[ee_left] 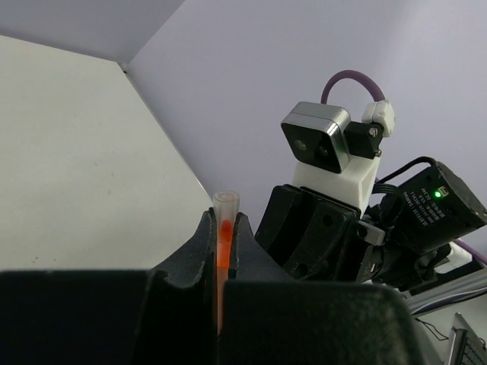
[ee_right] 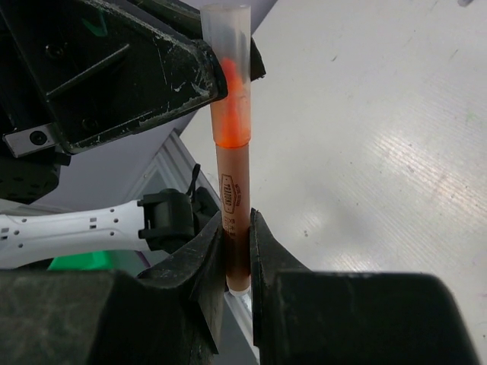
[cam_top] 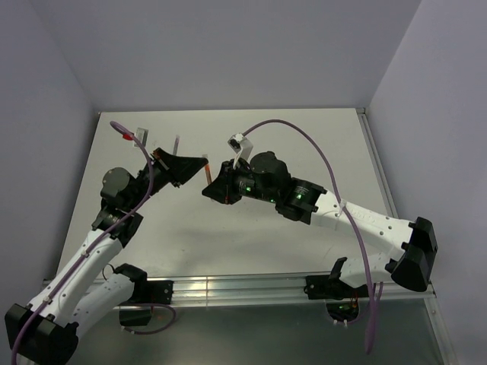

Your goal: Insert the pens into the pen caps

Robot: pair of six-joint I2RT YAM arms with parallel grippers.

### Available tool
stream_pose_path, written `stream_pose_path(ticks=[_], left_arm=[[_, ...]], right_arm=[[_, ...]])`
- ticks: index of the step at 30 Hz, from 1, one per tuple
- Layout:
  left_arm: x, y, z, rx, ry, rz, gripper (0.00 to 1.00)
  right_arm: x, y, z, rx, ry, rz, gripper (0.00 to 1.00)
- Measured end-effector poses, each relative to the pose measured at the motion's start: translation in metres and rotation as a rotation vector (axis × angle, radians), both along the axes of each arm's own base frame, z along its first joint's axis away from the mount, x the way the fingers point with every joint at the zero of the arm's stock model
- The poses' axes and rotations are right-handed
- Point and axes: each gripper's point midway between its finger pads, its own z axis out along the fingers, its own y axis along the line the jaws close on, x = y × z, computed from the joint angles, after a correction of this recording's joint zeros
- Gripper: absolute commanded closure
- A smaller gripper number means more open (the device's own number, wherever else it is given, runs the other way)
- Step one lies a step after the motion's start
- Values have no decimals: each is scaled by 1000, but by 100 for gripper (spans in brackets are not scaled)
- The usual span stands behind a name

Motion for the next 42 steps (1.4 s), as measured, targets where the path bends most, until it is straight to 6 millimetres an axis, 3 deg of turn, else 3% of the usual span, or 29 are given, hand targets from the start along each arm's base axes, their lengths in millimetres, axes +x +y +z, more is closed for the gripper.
stream_pose_path(ticks=[17,21,25,30,42], left_arm=[[5,-7,-2,46,-10,71,99],[8,-8,6,66,-10,89,81],[12,-10,15,84,-16,92,77],[11,-19,20,108,-17,64,64],[8,-29,25,148,-22,17,64]], right_arm=[[4,-8,-3,-56,35,48,100],[6,-7,3,-46,22,46,100],[8,-6,11,-25,3,38,100],[12,-9,21,-1,-18,23,100],[6,-8,29,17,-36,42,100]])
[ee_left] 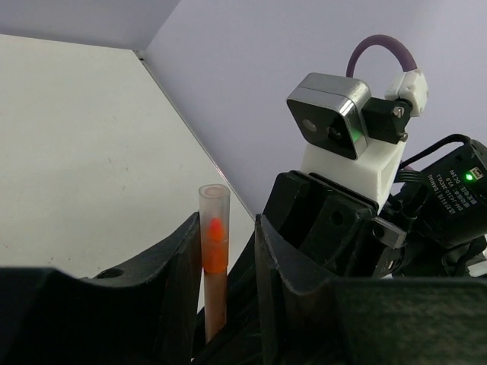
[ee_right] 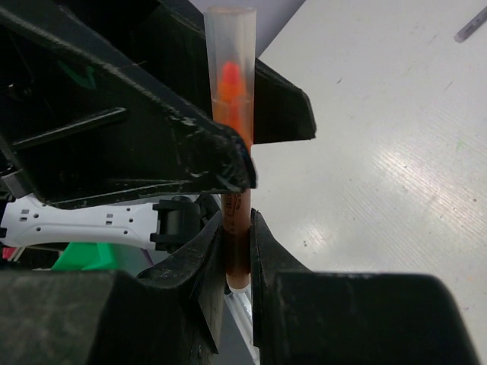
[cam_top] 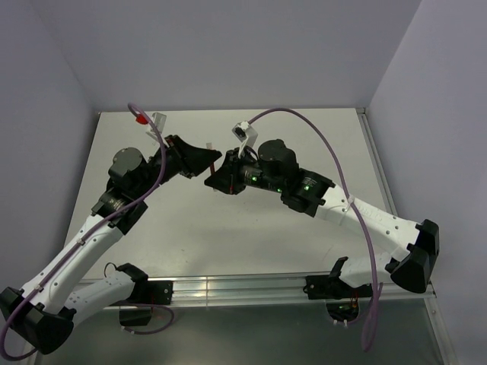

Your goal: Insert the pens into the pen caps

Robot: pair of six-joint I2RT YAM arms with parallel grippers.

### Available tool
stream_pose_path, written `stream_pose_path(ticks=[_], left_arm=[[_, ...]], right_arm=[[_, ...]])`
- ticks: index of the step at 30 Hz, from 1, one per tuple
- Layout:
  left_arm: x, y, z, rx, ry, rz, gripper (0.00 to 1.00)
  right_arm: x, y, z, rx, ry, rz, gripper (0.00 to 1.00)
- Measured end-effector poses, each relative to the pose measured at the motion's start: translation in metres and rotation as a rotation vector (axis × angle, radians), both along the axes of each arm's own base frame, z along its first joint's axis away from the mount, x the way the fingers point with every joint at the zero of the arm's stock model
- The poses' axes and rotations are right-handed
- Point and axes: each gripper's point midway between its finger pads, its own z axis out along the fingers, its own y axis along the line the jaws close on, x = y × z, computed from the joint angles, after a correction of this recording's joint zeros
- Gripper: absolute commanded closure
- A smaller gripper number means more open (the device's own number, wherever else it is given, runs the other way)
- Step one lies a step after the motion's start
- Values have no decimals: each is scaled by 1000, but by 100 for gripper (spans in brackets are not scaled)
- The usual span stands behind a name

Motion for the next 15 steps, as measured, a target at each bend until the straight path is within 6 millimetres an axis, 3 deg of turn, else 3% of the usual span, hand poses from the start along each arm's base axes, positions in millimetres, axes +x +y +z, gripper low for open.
stream_pose_path(ticks=[4,11,13,15], left_arm=[[-2,-3,1,3,1,-20,71],[-4,-3,1,6,0,-39,71],[-4,-2,1,6,0,-41,74],[-4,-1,1,7,0,-43,85]], right_arm=[[-6,-1,2,4,-9,15,100],[-14,-5,-2,-4,-18,27,100],[-15,-5,-3,-7,-18,30,100],[-15,-5,-3,-6,-19,30,100]])
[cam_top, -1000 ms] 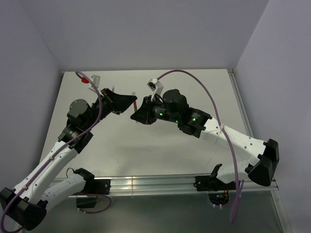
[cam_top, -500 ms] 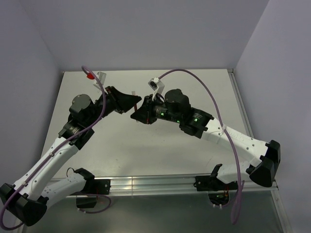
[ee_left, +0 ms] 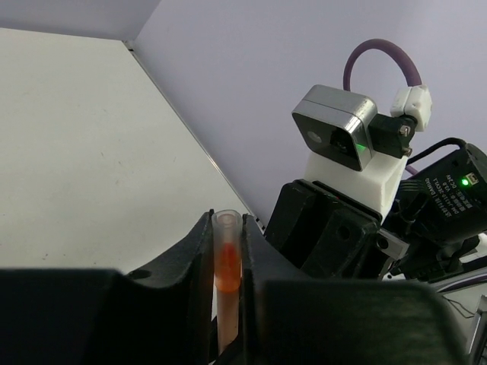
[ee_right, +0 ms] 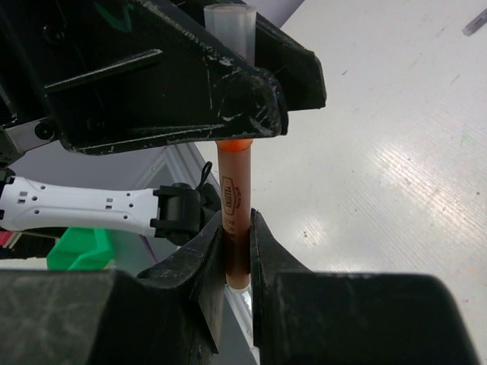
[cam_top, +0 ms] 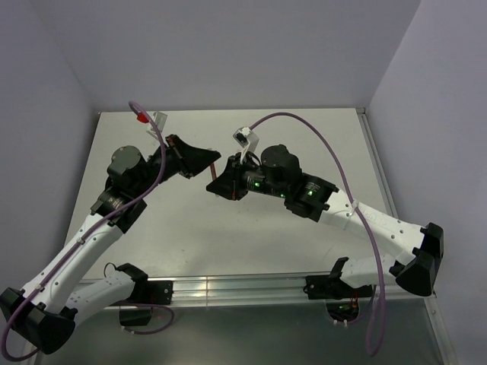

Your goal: Insert the pens into the pen caps

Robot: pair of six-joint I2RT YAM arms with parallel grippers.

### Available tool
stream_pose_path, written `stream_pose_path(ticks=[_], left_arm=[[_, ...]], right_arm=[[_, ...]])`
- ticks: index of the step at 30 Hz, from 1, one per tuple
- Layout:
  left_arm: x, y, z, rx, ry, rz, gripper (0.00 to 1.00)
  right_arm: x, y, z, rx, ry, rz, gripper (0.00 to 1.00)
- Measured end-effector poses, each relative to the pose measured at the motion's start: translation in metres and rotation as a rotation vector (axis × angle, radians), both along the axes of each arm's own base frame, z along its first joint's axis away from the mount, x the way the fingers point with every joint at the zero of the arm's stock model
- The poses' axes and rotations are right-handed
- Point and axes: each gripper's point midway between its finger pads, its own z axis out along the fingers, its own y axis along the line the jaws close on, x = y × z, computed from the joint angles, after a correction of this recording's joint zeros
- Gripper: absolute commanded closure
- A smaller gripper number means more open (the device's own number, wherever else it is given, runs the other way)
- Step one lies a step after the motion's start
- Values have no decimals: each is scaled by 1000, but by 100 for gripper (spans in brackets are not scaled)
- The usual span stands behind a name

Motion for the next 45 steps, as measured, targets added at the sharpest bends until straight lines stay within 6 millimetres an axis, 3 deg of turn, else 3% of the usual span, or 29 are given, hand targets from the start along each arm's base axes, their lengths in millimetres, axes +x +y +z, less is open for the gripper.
stream_pose_path(ticks=[2,18,28,45], left_arm=[[0,0,0,1,0,-6,100],[-5,3,4,-2,-38,-15,100],[0,9,-15,-31,-31,27,100],[10,12,-23,-98,-25,126,100]], right_arm=[[0,0,0,0,-1,0,100],[2,1,5,-16,-1,-21,100],[8,1,-10,-80,76,22,100],[18,0,-18,-157,155,76,100]])
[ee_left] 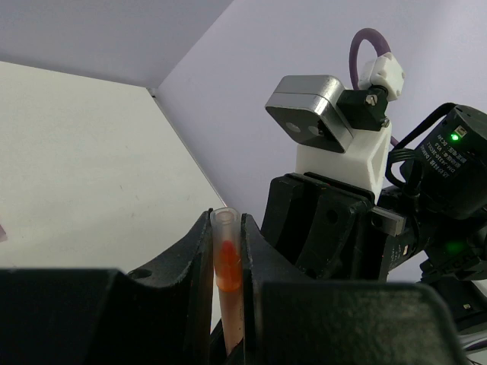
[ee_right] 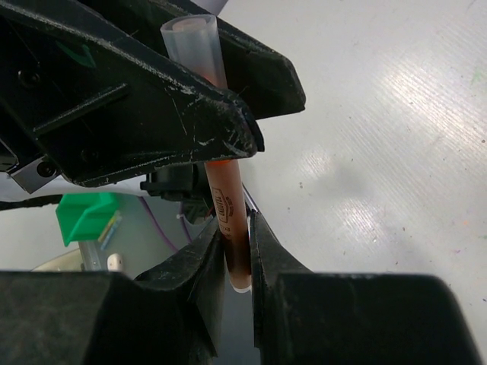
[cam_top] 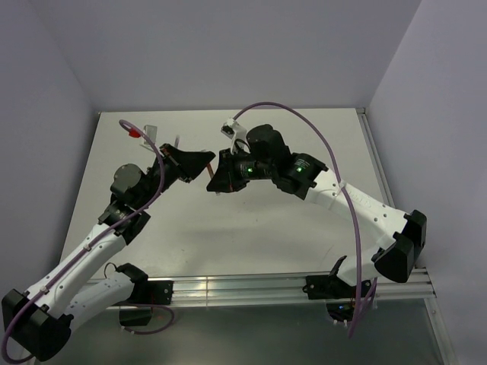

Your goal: Insert the pens into the pen caps

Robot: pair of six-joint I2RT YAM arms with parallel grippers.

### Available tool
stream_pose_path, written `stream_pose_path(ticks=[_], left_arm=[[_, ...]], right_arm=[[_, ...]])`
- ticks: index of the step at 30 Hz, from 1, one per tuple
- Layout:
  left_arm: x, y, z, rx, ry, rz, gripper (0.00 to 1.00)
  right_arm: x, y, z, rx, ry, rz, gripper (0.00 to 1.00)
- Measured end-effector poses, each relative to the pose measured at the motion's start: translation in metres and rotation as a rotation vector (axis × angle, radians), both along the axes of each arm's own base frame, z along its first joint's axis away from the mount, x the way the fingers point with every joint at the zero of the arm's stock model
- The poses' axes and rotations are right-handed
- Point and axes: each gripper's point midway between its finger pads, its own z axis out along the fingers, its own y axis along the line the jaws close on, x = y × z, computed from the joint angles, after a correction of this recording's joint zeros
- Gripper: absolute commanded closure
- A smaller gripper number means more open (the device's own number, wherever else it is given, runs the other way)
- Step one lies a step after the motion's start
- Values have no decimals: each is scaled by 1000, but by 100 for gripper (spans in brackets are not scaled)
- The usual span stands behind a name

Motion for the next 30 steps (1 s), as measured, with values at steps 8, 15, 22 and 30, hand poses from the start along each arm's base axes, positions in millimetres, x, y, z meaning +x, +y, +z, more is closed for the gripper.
stream_pose_path(ticks=[8,15,22,30], left_arm=[[5,3,3,10,35,52,94],[16,8,28,32,63,111,68],[31,10,61,25,30,123,68],[44,22,59,45,58,173,65]], right_arm=[[2,0,1,4,-16,2,100],[14,2,24,79,-106,-43,100],[38,-23,6,44,-132,-199,100],[50,-38,-21,-42,-109,-283,100]])
